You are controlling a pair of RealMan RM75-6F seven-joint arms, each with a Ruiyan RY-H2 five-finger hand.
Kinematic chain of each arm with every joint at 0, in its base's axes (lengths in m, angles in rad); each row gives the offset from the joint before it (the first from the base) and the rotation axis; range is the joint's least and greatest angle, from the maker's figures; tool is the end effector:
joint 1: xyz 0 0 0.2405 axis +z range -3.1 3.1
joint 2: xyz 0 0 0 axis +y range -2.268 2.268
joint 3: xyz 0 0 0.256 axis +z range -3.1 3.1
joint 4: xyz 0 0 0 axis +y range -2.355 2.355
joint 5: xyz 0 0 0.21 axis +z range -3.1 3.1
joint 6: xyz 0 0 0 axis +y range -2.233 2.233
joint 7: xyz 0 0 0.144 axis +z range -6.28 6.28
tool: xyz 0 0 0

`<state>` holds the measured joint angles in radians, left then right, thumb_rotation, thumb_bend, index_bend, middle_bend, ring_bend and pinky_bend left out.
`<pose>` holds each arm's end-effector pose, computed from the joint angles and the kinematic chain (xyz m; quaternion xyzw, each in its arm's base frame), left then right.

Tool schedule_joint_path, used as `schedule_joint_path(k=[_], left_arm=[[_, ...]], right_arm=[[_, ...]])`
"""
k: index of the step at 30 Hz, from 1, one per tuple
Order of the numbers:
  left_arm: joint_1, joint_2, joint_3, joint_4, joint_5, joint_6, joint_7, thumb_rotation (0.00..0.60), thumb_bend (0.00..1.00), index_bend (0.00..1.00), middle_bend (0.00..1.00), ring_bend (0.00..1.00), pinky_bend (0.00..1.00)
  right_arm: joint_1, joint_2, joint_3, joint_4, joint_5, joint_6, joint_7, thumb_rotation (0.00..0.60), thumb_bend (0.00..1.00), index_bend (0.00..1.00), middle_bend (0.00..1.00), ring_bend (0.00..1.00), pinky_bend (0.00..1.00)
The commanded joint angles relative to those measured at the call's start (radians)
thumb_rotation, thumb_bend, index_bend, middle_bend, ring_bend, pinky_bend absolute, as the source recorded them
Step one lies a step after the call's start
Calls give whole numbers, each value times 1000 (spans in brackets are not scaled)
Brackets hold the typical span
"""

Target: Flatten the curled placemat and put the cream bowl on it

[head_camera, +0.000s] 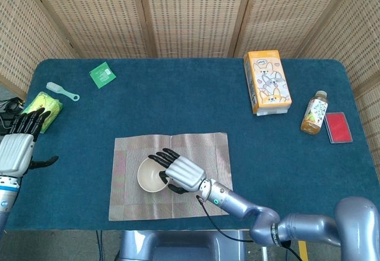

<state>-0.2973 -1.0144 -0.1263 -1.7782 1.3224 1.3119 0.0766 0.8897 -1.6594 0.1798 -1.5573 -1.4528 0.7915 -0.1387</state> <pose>-0.2613 0.2528 0.1715 -0.6130 -0.3908 -0.3959 0.5610 -0.0338 -0.2889 -0.0703 0.8305 -0.3086 0.4310 0.1710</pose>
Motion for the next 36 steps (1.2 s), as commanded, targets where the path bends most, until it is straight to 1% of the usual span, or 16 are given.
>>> schedule_joint_path(k=[1, 6, 13, 15, 16, 20, 23, 25, 29, 32, 34, 36], left_arm=[[1, 1, -2, 1, -2, 1, -1, 600, 0, 0, 0, 0, 0], [-1, 2, -5, 4, -8, -6, -8, 600, 0, 0, 0, 0, 0], [-4, 3, -8, 7, -11, -15, -13, 600, 0, 0, 0, 0, 0], [-4, 3, -8, 7, -10, -16, -12, 600, 0, 0, 0, 0, 0], [-4, 3, -8, 6, -9, -15, -11, 600, 0, 0, 0, 0, 0], [-4, 1, -6, 3, -7, -15, -5, 600, 0, 0, 0, 0, 0], [-4, 0, -6, 1, -7, -14, -2, 600, 0, 0, 0, 0, 0], [-3, -1, -6, 1, -6, -14, 0, 600, 0, 0, 0, 0, 0], [-3, -1, -6, -1, -6, -13, 4, 600, 0, 0, 0, 0, 0], [-1, -1, -4, -4, 0, -7, 8, 600, 0, 0, 0, 0, 0], [1, -2, -3, -5, 3, -4, 10, 600, 0, 0, 0, 0, 0], [4, -2, -1, -7, 8, 3, 12, 600, 0, 0, 0, 0, 0]], right_arm=[[19, -28, -6, 32, 13, -17, -17, 600, 618, 707, 0, 0, 0], [31, -53, -20, 64, 24, -26, -22, 600, 619, 706, 0, 0, 0], [32, -42, -39, 87, 40, -36, -21, 600, 600, 686, 0, 0, 0], [33, -30, -47, 84, 42, -43, -15, 600, 559, 634, 0, 0, 0], [33, -23, -52, 81, 41, -49, -9, 600, 507, 567, 0, 0, 0], [33, 10, -68, 67, 37, -57, -9, 600, 246, 222, 0, 0, 0], [30, 29, -73, 55, 32, -51, -13, 600, 183, 85, 0, 0, 0], [25, 50, -77, 41, 26, -41, -19, 600, 170, 53, 0, 0, 0], [9, 111, -97, -6, 0, -12, -47, 600, 161, 32, 0, 0, 0], [-16, 198, -137, -57, -63, 35, -94, 600, 161, 20, 0, 0, 0], [-29, 239, -157, -70, -104, 65, -124, 600, 159, 17, 0, 0, 0], [-51, 293, -187, -71, -169, 115, -172, 600, 157, 15, 0, 0, 0]])
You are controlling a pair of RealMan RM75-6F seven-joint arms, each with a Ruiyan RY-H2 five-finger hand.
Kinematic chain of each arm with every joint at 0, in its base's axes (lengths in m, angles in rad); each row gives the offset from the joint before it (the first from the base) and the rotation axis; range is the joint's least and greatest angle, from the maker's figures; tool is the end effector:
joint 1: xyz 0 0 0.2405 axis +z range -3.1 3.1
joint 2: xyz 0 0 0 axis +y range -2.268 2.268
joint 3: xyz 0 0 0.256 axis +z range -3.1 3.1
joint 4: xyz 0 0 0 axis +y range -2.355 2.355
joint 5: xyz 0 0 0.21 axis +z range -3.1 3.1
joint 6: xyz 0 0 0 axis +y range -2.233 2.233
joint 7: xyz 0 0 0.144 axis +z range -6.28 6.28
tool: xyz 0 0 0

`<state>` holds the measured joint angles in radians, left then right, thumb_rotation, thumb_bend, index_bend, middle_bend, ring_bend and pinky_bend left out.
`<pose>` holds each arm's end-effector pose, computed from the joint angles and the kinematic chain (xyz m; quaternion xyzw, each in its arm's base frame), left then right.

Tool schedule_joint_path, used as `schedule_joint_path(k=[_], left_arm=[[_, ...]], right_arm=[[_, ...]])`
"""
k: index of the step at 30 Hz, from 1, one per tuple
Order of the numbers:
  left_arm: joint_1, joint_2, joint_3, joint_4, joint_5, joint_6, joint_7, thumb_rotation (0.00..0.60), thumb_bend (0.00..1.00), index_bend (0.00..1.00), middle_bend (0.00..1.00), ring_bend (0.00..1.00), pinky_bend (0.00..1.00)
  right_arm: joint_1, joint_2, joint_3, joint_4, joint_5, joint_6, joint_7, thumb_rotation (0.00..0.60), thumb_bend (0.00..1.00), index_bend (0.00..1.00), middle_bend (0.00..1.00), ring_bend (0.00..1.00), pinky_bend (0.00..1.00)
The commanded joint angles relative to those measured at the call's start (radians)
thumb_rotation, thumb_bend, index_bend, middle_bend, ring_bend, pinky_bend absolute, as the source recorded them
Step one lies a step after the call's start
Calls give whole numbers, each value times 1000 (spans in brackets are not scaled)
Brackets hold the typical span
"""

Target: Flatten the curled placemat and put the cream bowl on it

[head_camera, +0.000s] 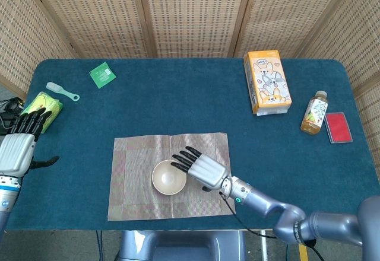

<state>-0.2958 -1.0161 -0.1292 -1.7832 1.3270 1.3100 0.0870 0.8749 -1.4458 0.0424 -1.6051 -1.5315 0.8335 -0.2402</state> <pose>-0.2596 0.2526 0.1704 -0.6156 -0.3886 -0.3954 0.5601 -0.0913 -0.2956 -0.0280 0.8812 -0.2025 0.3569 0.2346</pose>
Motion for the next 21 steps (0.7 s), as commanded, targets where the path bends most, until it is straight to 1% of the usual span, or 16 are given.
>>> schedule_joint_path(k=[1, 3, 5, 9, 10, 12, 15, 19, 21], left_arm=[[5, 0, 3, -3, 7, 8, 3, 600, 0, 0, 0, 0, 0], [14, -1, 10, -7, 20, 23, 10, 600, 0, 0, 0, 0, 0], [20, -3, 14, -9, 27, 32, 13, 600, 0, 0, 0, 0, 0], [47, -12, 35, -7, 61, 72, 22, 600, 0, 0, 0, 0, 0], [51, -13, 38, -6, 66, 78, 22, 600, 0, 0, 0, 0, 0], [66, -18, 48, -3, 79, 97, 21, 600, 0, 0, 0, 0, 0], [82, -23, 57, 3, 91, 118, 22, 600, 0, 0, 0, 0, 0], [104, -32, 69, 14, 109, 147, 22, 600, 0, 0, 0, 0, 0], [119, -38, 77, 24, 119, 166, 18, 600, 0, 0, 0, 0, 0]], right_arm=[[-47, 102, -63, -20, -118, 99, -91, 600, 156, 13, 0, 0, 0], [-90, 165, -95, 0, -184, 183, -134, 600, 155, 14, 0, 0, 0], [-110, 187, -107, 9, -208, 222, -137, 600, 155, 15, 0, 0, 0], [-200, 246, -130, 72, -243, 370, -123, 600, 156, 17, 0, 0, 0], [-213, 250, -132, 82, -245, 391, -116, 600, 156, 18, 0, 0, 0], [-267, 256, -131, 114, -232, 463, -96, 600, 156, 19, 0, 0, 0], [-326, 256, -127, 127, -190, 515, -103, 600, 156, 10, 0, 0, 0], [-405, 257, -116, 95, -99, 552, -161, 600, 154, 0, 0, 0, 0], [-457, 254, -111, 61, -45, 587, -161, 600, 139, 0, 0, 0, 0]])
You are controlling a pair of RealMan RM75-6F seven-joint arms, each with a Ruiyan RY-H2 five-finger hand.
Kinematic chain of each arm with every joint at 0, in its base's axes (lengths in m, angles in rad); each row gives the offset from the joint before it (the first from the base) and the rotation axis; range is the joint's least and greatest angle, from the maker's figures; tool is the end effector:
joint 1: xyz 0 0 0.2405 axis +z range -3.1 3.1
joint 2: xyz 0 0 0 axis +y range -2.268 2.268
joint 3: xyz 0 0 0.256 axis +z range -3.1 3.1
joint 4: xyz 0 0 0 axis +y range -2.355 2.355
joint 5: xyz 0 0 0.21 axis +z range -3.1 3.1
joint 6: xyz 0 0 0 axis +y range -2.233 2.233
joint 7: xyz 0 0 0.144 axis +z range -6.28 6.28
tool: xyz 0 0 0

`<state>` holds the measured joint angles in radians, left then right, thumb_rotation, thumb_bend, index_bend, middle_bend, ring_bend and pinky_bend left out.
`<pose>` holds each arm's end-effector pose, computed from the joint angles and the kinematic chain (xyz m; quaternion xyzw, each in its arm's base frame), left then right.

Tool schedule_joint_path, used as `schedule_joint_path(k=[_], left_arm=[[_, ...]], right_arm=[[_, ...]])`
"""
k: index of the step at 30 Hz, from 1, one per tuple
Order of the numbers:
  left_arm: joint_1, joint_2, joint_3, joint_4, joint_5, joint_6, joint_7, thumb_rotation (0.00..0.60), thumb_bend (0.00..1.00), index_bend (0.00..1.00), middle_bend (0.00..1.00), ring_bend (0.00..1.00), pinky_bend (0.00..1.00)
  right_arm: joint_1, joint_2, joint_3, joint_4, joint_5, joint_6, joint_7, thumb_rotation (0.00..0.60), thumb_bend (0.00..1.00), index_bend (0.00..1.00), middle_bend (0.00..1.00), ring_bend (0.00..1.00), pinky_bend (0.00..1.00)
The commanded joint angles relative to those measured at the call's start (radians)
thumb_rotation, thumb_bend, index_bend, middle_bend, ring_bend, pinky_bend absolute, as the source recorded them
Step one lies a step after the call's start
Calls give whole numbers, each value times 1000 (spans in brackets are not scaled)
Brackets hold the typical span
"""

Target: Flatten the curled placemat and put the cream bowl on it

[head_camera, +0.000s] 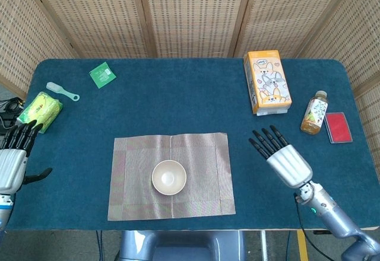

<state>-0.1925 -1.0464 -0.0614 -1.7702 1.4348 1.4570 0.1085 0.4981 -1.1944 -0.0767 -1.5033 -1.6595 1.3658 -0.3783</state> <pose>-0.2723 0.2113 0.1683 -0.6085 -0.3685 -0.3986 0.5788 -0.2347 -0.2661 0.1038 0.7955 -0.1107 0.3356 0.4923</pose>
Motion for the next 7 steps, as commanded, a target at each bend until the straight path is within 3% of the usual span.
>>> schedule_joint_path(k=[1, 7], left_arm=[[27, -14, 15, 20, 17, 31, -8, 600, 0, 0, 0, 0, 0], [67, -26, 39, 51, 32, 65, -42, 600, 0, 0, 0, 0, 0]], right_arm=[[-113, -1, 10, -60, 111, 81, -6, 600, 120, 0, 0, 0, 0], [-226, -17, -1, -86, 155, 179, 73, 600, 63, 0, 0, 0, 0]])
